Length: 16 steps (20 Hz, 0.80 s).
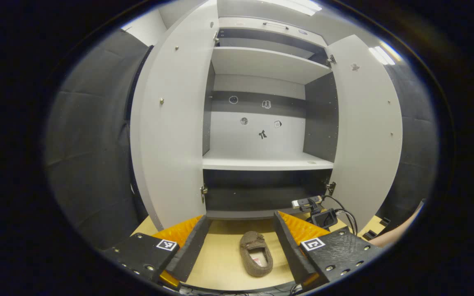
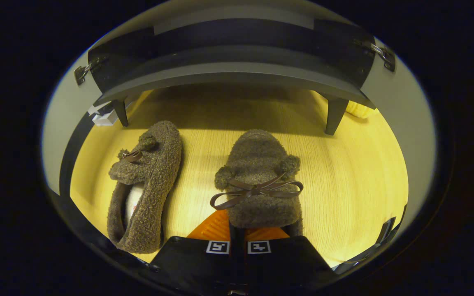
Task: Grab one shoe with the right hand and put it into the shoe cabinet, grab the other shoe with the left hand and put it into the shoe cabinet; then close the right door with the right hand and the left door with the left hand.
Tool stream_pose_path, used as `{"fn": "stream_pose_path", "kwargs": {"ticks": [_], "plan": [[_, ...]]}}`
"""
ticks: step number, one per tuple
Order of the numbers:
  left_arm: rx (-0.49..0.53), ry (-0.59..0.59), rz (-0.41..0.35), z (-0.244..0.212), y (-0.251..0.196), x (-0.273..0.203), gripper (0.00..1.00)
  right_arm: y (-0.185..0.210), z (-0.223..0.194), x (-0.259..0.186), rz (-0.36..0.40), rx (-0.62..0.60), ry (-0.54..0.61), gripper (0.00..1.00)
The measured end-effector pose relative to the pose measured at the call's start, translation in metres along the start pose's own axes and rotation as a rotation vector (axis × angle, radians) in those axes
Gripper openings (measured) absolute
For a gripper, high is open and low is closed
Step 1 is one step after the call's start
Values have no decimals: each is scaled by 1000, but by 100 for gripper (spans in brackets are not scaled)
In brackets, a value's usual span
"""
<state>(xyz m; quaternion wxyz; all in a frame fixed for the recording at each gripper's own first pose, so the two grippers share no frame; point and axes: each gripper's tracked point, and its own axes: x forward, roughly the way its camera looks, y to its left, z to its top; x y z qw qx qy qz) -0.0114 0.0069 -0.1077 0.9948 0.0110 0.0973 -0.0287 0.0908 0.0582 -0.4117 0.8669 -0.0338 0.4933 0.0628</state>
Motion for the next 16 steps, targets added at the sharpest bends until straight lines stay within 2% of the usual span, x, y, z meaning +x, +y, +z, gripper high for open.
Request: {"fn": "stream_pose_path", "kwargs": {"ticks": [4, 10, 11, 16], "plan": [[6, 3, -1, 0, -2, -5, 93, -10, 9, -28, 7, -8, -54, 2], [36, -18, -15, 9, -13, -12, 92, -5, 1, -87, 71, 2, -100, 2], [40, -21, -19, 9, -15, -13, 97, -4, -1, -99, 85, -1, -110, 2], [49, -33, -33, 14, -22, -14, 92, 0, -9, -153, 125, -27, -148, 1]]}}
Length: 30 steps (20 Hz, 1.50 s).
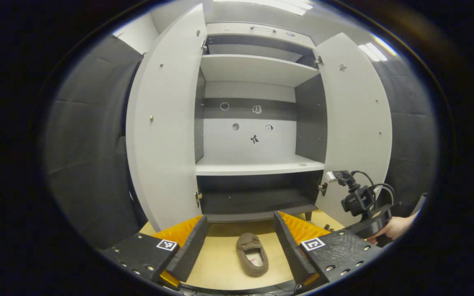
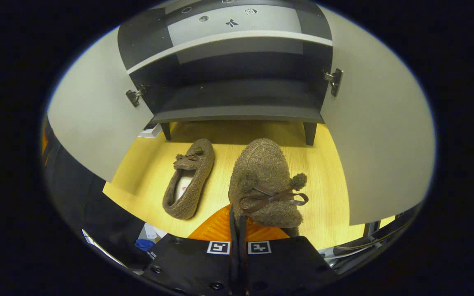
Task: Grab one shoe with the right hand and put it into the shoe cabinet, grab the other shoe with the left hand and put it into the shoe cabinet; then close the right door with the right hand and the left door with the left hand.
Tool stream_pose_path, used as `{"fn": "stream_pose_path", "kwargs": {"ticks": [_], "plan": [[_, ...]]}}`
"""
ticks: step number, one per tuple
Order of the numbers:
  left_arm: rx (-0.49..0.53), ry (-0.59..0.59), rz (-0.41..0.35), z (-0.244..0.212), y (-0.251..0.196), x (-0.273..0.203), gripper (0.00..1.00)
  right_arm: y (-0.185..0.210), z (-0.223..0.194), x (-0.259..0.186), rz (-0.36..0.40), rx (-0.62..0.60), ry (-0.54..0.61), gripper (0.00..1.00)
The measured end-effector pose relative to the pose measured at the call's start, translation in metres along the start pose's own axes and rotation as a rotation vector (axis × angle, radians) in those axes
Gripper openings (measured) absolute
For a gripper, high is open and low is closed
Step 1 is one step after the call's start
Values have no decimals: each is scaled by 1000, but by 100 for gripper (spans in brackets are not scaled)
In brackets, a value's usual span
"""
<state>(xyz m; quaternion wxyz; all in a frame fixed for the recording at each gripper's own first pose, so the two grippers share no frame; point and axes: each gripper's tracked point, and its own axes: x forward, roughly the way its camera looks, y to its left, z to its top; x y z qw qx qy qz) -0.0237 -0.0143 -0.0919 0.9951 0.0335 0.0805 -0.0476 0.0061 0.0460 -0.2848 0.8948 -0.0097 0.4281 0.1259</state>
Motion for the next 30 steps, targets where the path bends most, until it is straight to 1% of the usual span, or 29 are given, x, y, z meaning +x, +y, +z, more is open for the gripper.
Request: {"fn": "stream_pose_path", "kwargs": {"ticks": [2, 4, 5, 7, 9, 13, 17, 18, 19, 20, 21, 22, 23, 24, 25, 26, 27, 30], "plan": [[11, -5, -4, 2, -1, -1, 92, 3, 3, -20, 6, -8, -16, 2], [15, -2, -8, 3, -2, 1, 93, 8, 9, -41, 24, -2, -37, 0], [15, 0, -10, 2, -3, 1, 92, 11, 14, -50, 36, 4, -49, 2], [15, 1, -14, 3, -5, 3, 92, 17, 26, -63, 55, 14, -72, 1], [17, -4, -17, 5, -6, 5, 93, 22, 44, -75, 65, 0, -96, 1], [17, -11, -31, 6, -11, 9, 92, 24, 86, -92, 45, -80, -160, 1], [10, -27, -35, 10, -11, 11, 92, 34, 135, -102, 70, -89, -223, 1], [8, -31, -35, 11, -11, 12, 96, 35, 150, -104, 67, -96, -250, 1], [4, -34, -37, 11, -11, 12, 96, 35, 163, -105, 57, -106, -272, 1], [1, -35, -41, 12, -12, 13, 92, 37, 177, -107, 55, -116, -295, 1], [-1, -38, -43, 12, -12, 13, 92, 41, 190, -107, 59, -124, -316, 1], [0, -41, -45, 14, -12, 14, 96, 44, 204, -108, 61, -133, -338, 1], [2, -45, -45, 16, -11, 16, 92, 45, 217, -108, 56, -145, -359, 1], [3, -51, -45, 18, -10, 17, 93, 44, 232, -108, 44, -159, -377, 1], [3, -55, -44, 19, -9, 17, 97, 44, 245, -108, 34, -171, -397, 2], [-1, -58, -43, 20, -9, 18, 93, 45, 258, -108, 28, -174, -416, 0], [-8, -60, -46, 21, -9, 18, 93, 47, 269, -108, 28, -173, -440, 2], [-27, -58, -50, 21, -10, 21, 92, 44, 302, -104, 24, -148, -480, 2]]}}
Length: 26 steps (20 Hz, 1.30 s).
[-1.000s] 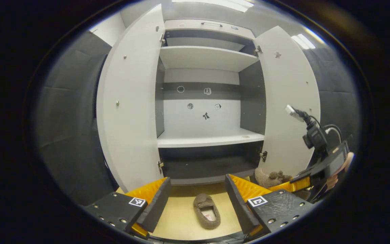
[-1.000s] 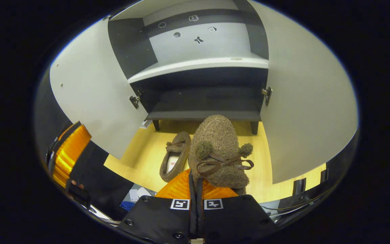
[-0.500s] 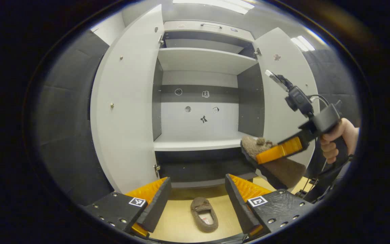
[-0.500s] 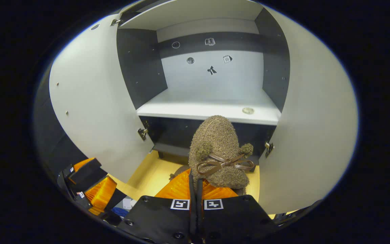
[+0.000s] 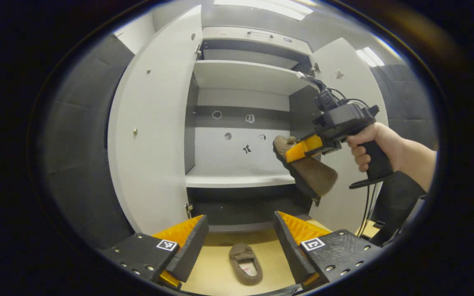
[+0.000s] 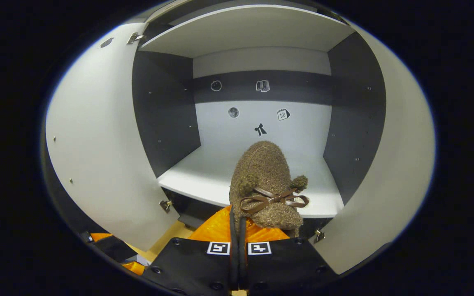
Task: Grab one shoe with the right hand and put it into the shoe cabinet, grab the other shoe with the left hand and put it into the shoe cabinet; then close the right door with the right hand and the left door with the left hand.
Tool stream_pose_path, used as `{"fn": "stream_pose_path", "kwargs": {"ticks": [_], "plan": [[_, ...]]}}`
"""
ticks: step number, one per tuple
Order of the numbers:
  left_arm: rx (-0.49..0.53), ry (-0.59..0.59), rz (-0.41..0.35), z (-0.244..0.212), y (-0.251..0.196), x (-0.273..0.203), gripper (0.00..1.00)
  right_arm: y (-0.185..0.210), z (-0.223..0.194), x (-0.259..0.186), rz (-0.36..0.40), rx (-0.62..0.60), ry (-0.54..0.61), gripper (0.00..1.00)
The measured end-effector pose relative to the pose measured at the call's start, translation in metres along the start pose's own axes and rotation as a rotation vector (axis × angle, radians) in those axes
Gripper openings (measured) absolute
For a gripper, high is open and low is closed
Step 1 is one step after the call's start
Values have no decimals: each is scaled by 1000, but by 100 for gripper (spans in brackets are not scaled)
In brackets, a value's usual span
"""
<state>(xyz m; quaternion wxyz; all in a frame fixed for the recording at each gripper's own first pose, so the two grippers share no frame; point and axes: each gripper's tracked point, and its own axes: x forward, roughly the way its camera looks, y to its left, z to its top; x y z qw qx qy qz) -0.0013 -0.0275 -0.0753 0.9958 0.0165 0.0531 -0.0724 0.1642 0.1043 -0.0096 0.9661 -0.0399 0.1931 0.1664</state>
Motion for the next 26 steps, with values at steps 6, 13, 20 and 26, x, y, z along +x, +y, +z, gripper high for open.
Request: {"fn": "stream_pose_path", "kwargs": {"ticks": [6, 13, 20, 26], "plan": [[7, -1, -5, 1, 2, 4, 92, -41, 48, 43, -89, 35, -73, 2], [7, 13, 6, -6, 7, 5, 97, -72, 84, 87, -151, 70, -155, 2], [19, 22, 18, -10, 7, 0, 96, -82, 73, 135, -196, 74, -124, 2], [20, 33, 50, -16, 15, -7, 92, -72, 64, 146, -190, 45, -120, 19]]}}
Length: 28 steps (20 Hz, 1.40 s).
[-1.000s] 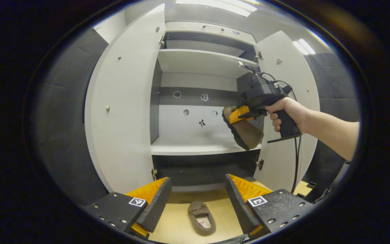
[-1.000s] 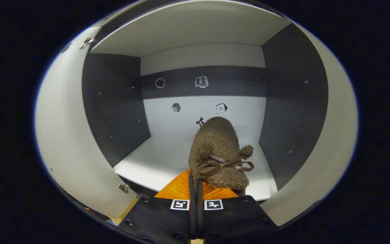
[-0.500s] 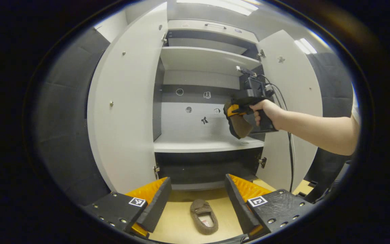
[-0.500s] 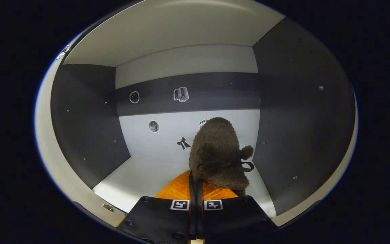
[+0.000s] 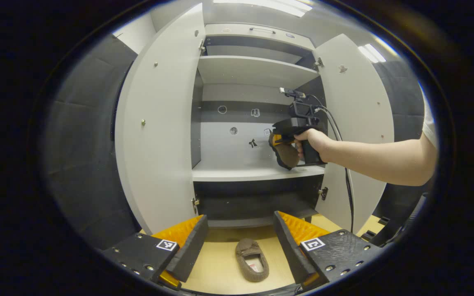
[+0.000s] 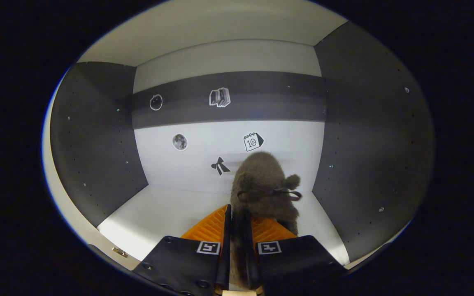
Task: Grab one shoe with the right hand and put it into the shoe cabinet, grab the other shoe with the left hand and put it into the shoe cabinet; then close the right door with the right hand and the left door with the left hand.
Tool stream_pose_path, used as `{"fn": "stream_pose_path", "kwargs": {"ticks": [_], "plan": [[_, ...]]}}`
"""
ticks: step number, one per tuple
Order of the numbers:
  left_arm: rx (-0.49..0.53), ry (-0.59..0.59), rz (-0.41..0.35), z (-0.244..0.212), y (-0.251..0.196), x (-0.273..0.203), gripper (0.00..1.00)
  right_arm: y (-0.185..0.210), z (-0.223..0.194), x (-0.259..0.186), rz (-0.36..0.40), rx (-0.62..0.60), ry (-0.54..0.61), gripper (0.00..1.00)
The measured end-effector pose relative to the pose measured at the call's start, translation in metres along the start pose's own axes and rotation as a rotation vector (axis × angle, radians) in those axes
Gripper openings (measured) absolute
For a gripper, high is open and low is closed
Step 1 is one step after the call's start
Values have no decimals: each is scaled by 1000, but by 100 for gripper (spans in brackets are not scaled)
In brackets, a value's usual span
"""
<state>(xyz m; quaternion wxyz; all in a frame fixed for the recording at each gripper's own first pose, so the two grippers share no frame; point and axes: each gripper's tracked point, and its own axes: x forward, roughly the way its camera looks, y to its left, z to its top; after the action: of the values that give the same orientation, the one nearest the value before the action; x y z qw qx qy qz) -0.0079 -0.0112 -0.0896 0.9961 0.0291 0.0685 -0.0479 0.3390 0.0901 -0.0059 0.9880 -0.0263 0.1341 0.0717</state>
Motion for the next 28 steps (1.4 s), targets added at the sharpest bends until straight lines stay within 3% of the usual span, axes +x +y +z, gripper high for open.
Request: {"fn": "stream_pose_path", "kwargs": {"ticks": [5, 6, 8, 10, 13, 15, 19, 20, 21, 22, 23, 25, 26, 28], "plan": [[-10, 9, 11, -5, 2, -3, 92, 12, 9, -20, 24, 22, -21, 89], [-11, 10, 11, -6, 3, -4, 92, 13, 12, -30, 25, 15, -37, 95], [-2, 16, 16, -8, 6, -2, 92, 14, 22, -53, 20, -7, -88, 100], [6, 25, 20, -11, 9, 1, 92, 19, 29, -81, 26, -21, -145, 96], [8, 43, 22, -19, 15, 8, 93, 14, 27, -119, 17, -23, -203, 100], [13, 55, 19, -24, 17, 12, 96, 8, 22, -142, 11, 6, -234, 97], [33, 113, 8, -46, 18, 26, 88, -5, -6, -182, -1, 20, -264, 100], [31, 133, 1, -52, 17, 30, 92, -9, -16, -190, -16, 20, -265, 96], [30, 154, -12, -57, 15, 36, 90, -9, -29, -196, -20, 27, -251, 100], [36, 175, -25, -64, 13, 43, 88, -9, -43, -203, -17, 42, -235, 96], [48, 199, -37, -72, 11, 50, 97, -8, -53, -207, -13, 57, -219, 98], [76, 247, -66, -90, 7, 62, 97, -7, -78, -223, -9, 81, -188, 98], [83, 278, -76, -101, 5, 67, 97, -5, -89, -230, 0, 77, -178, 93], [71, 353, -80, -126, 2, 76, 88, -10, -111, -240, -18, 38, -149, 98]]}}
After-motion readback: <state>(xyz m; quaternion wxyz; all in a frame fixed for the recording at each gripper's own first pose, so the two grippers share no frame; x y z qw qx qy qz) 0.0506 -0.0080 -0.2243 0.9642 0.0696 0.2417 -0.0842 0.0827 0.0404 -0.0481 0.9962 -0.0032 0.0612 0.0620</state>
